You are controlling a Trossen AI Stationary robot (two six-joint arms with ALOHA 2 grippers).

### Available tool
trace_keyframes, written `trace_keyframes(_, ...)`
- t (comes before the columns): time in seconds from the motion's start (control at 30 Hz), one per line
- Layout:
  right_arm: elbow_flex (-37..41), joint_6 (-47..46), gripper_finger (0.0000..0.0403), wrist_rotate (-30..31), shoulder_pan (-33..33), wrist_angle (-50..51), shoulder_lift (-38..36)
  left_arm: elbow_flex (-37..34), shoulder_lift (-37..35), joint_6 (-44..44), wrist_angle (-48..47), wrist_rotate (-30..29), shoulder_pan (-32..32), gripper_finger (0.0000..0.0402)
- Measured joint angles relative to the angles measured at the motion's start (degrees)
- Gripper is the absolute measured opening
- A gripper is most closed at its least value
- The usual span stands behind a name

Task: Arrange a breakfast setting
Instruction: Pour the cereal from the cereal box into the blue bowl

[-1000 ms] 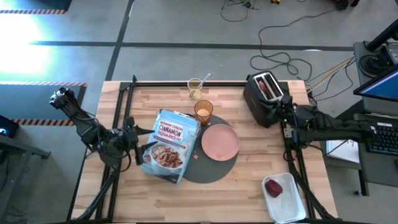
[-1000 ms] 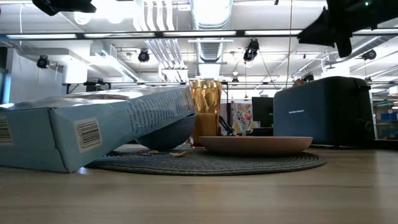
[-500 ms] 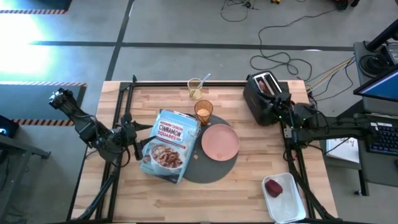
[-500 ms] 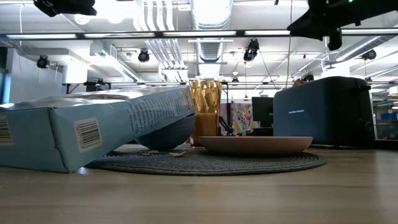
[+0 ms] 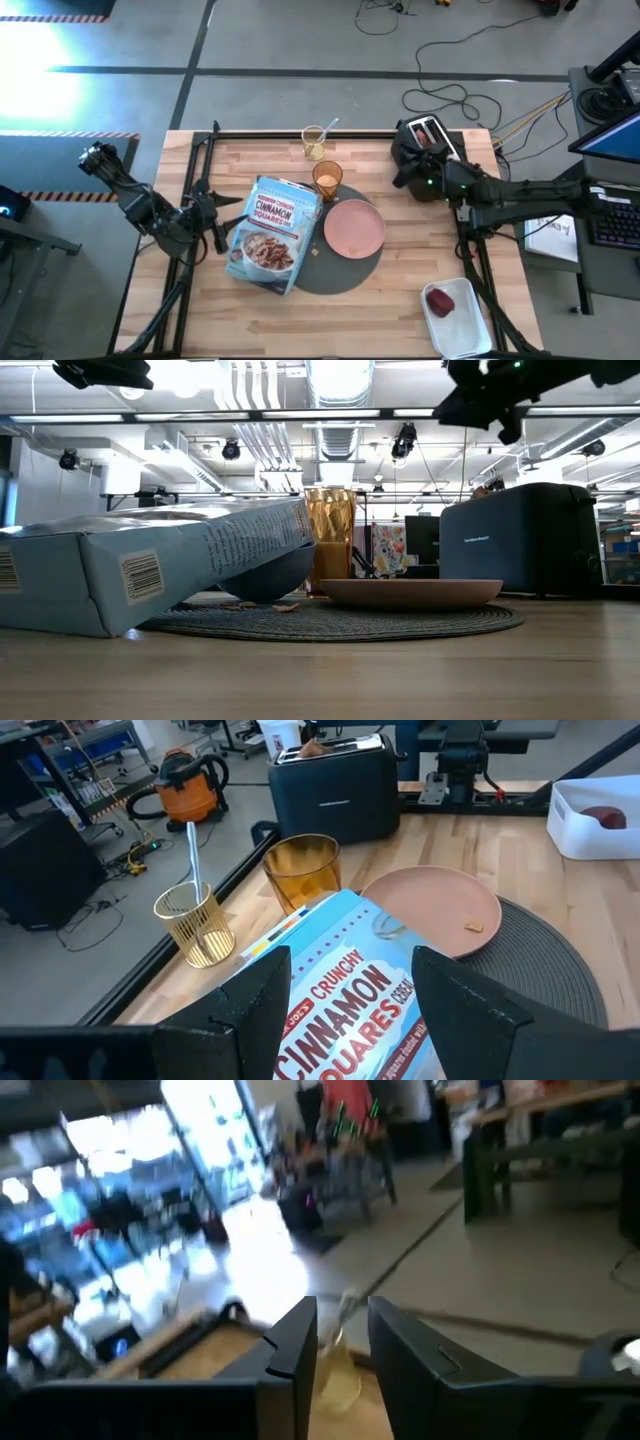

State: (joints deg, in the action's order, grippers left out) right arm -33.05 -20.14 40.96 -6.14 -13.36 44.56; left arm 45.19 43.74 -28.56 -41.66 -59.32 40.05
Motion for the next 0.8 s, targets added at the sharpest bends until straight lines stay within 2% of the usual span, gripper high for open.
trace_keyframes(0.1, -3.1, -2.42, 0.0112, -4.2, -0.38, 3.84, 2.24, 0.0, -0.35, 0.0, -0.42, -0.16, -0.04, 0.0194)
trace_keyframes(0.23, -7.97, 0.19, 0.0148, -9.0, -0.4, 3.34, 5.78, -0.08, -0.28, 0.0, -0.61, -0.23, -0.04, 0.0194)
trace_keyframes(0.37, -12.09, 0.87, 0.0168, -16.57, -0.4, 3.56, 10.32, -0.73, -0.35, -1.11, -0.71, -0.19, -0.04, 0.0194)
trace_keyframes(0.57, -18.53, 0.14, 0.0182, -14.95, -0.49, 4.12, 18.05, -0.98, -0.75, -2.6, -0.76, 1.09, -0.04, 0.0194)
trace_keyframes(0.8, -32.03, -2.93, 0.0183, -27.3, -0.51, 15.83, 29.08, -0.98, -0.88, -2.56, -0.76, 1.42, -0.04, 0.0194)
